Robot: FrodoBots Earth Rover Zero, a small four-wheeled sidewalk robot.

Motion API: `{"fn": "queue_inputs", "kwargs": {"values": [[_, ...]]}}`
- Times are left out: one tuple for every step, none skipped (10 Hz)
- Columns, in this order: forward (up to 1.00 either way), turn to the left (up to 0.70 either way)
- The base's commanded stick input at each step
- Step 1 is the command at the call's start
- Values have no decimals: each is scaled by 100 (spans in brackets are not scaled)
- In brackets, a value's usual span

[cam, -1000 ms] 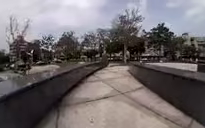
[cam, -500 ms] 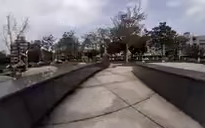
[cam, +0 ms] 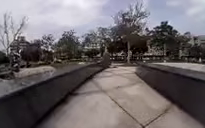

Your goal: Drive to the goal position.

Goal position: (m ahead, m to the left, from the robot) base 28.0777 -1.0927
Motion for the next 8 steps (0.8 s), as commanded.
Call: {"fn": "queue_inputs", "kwargs": {"values": [[85,0],[85,0],[85,-25],[85,-34],[85,-30],[85,-9],[85,-3],[85,0]]}}
